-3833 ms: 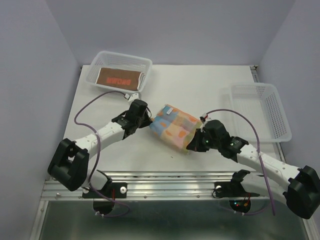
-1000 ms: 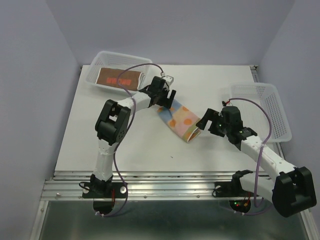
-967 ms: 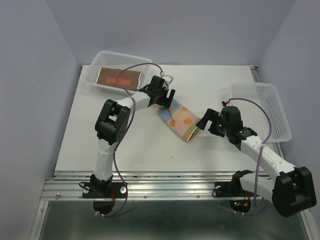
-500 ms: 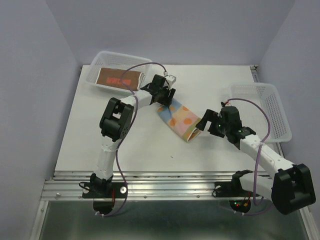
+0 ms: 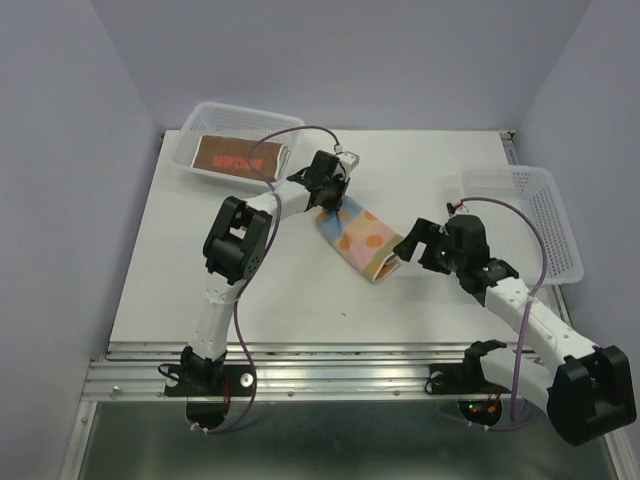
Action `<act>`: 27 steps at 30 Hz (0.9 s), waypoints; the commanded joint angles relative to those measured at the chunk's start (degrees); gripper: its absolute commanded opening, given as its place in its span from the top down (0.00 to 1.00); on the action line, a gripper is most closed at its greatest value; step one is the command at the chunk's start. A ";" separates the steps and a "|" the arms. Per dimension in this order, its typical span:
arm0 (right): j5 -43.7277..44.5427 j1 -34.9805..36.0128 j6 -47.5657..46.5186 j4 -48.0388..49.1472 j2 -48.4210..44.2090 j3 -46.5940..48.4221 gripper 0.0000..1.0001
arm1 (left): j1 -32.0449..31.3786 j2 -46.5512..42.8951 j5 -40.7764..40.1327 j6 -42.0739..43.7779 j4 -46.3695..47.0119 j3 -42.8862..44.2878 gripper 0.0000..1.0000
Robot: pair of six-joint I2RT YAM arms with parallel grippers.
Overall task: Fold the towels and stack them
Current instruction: Neatly place the folded towel into the bin
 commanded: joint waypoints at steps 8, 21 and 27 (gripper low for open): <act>-10.11 -0.16 1.88 17.88 -7.73 -3.58 0.00 | -0.40 -13.35 -15.69 -11.73 -3.13 -10.57 1.00; -7.31 -0.16 4.61 22.39 -12.49 -4.99 0.00 | -0.40 -20.92 -20.16 -11.56 -1.26 -15.34 1.00; -5.73 -0.16 3.91 20.71 -10.55 -4.38 0.00 | -0.48 -22.50 -22.54 -10.59 -3.64 -12.62 1.00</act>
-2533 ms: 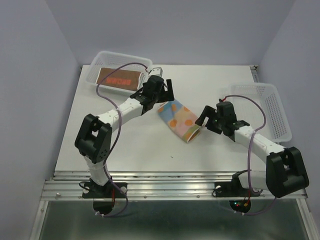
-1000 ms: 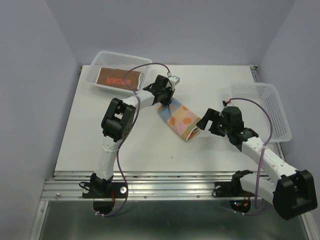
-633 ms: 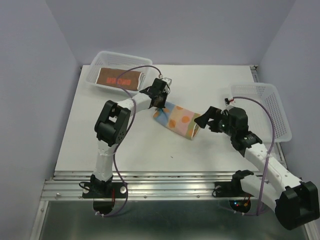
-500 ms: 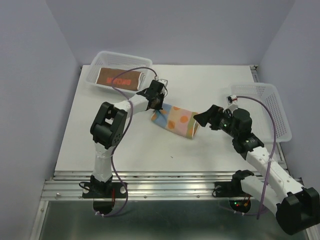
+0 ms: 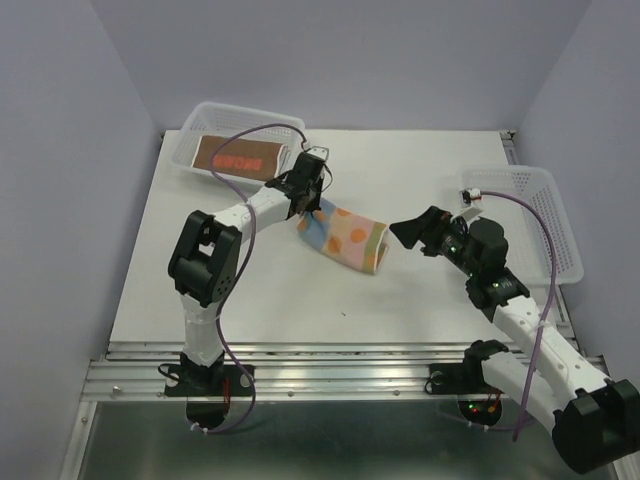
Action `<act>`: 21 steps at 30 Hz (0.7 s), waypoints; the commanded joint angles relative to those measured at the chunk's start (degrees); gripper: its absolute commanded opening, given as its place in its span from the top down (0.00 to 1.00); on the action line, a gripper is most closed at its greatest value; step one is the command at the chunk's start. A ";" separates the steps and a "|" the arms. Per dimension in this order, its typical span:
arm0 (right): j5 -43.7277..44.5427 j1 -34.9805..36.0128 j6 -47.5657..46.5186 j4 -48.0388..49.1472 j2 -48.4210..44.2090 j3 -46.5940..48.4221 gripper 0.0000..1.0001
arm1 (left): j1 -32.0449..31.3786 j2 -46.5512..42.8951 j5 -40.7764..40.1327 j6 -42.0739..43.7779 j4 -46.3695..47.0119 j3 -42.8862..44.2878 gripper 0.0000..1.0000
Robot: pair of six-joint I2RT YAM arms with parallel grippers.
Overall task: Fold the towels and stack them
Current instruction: Neatly place the folded towel into the bin
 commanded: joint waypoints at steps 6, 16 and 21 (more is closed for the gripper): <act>1.99 -0.16 -1.45 -0.14 2.63 0.11 0.00 | -0.13 -1.87 -1.12 8.49 -4.53 8.62 1.00; 2.78 -0.16 -2.33 -2.87 5.71 1.51 0.00 | 1.01 7.81 -5.68 4.62 -11.21 14.70 0.62; 2.17 -0.16 -2.86 -2.69 6.33 1.60 0.00 | 1.36 5.36 -3.23 6.03 -8.67 13.13 0.02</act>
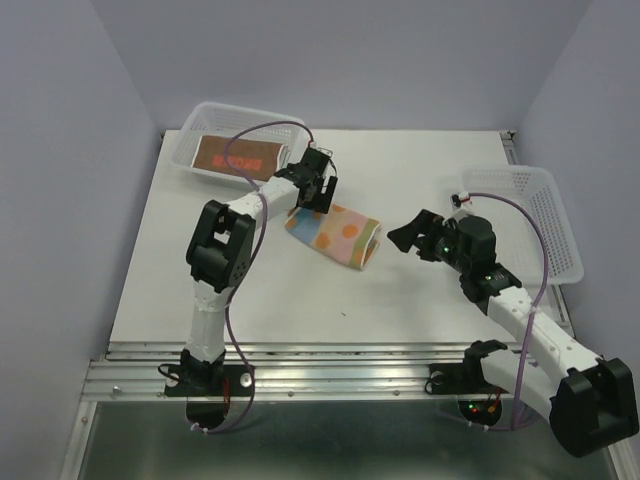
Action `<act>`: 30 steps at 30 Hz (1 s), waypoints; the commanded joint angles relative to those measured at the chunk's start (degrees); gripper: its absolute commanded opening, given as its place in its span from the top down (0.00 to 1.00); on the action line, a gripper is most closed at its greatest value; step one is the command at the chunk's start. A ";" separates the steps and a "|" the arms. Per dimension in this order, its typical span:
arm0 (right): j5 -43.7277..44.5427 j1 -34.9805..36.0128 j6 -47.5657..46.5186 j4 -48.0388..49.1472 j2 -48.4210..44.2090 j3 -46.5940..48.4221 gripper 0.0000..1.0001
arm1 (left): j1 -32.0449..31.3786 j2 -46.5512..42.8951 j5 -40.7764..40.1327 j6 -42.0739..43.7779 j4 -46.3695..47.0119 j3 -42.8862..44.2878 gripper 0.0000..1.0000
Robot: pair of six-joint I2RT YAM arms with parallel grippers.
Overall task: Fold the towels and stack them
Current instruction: Neatly place the folded towel into the bin
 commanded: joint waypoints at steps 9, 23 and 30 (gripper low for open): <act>0.00 -0.16 -2.01 0.87 1.48 1.78 0.00 | 2.94 -6.12 3.61 0.17 4.99 -4.96 0.02; -2.20 -0.16 -2.71 4.47 8.86 2.65 0.00 | 5.85 -0.22 16.17 -2.82 7.54 -4.52 0.31; -2.20 0.01 -3.24 6.14 14.66 5.64 0.00 | 5.85 -2.60 19.61 -5.28 12.37 -12.60 0.42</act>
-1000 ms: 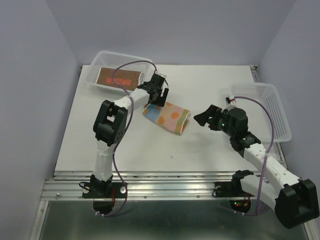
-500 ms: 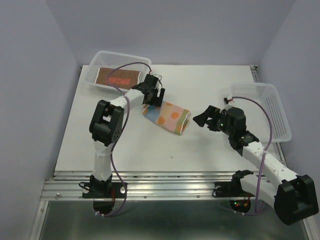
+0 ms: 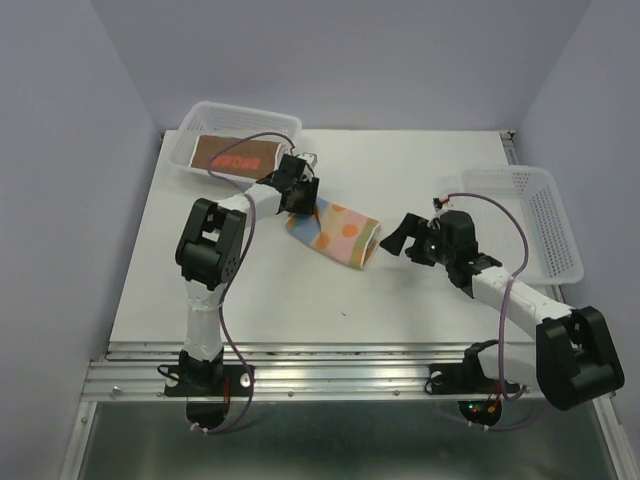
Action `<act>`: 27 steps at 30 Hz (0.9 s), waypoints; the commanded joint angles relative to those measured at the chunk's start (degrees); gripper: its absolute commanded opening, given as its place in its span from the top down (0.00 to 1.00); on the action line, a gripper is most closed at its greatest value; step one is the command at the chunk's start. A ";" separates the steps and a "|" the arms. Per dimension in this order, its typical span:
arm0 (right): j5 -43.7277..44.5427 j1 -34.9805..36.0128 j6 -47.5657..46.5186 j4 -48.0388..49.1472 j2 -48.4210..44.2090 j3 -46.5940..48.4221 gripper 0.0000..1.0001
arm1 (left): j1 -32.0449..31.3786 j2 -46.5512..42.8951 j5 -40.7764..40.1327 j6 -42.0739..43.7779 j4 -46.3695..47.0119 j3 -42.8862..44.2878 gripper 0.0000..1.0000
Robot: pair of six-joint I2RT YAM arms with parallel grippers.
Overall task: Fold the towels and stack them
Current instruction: Neatly place the folded towel into the bin
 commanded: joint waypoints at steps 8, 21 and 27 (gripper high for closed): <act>3.78 2.03 -4.19 2.57 7.22 9.78 0.00 | -0.99 -8.30 3.09 -10.01 2.85 -14.44 0.63; 10.82 6.69 -9.64 -4.46 24.79 24.47 0.32 | -4.51 -17.46 -0.61 -20.48 10.24 -31.77 0.74; 18.10 10.11 -9.56 -8.76 25.68 26.06 0.32 | -4.60 -18.60 -0.96 -21.10 10.68 -33.18 0.74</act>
